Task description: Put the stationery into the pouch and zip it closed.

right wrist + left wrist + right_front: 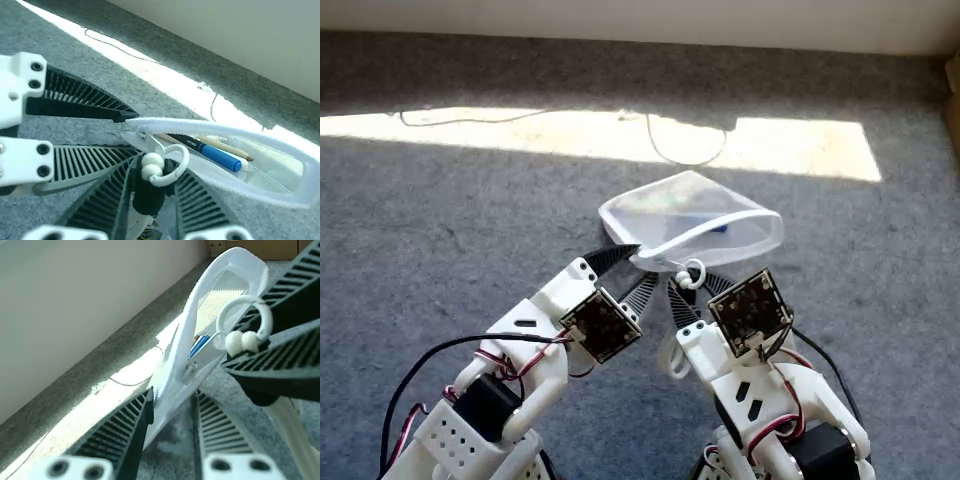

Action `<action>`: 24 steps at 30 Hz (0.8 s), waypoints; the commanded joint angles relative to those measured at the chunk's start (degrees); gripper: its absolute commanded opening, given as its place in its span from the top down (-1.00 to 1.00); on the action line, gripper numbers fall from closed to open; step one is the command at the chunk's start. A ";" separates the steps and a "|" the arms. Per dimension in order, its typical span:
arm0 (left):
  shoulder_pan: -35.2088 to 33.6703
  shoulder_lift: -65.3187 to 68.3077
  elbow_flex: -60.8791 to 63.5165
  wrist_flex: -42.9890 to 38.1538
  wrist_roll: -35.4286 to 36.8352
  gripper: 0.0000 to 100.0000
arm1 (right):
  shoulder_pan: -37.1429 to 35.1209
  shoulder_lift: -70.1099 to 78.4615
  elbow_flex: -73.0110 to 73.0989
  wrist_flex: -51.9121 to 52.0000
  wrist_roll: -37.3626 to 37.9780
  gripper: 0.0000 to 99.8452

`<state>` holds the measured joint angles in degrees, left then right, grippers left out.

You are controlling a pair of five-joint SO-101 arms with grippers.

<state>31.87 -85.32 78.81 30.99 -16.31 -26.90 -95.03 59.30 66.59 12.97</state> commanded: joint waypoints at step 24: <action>1.80 2.86 0.31 -4.40 -3.34 0.76 | 0.57 -0.22 -0.66 -1.98 -0.53 0.99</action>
<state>33.10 -85.14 80.75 28.79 -19.12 -26.90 -95.03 59.30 66.59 12.97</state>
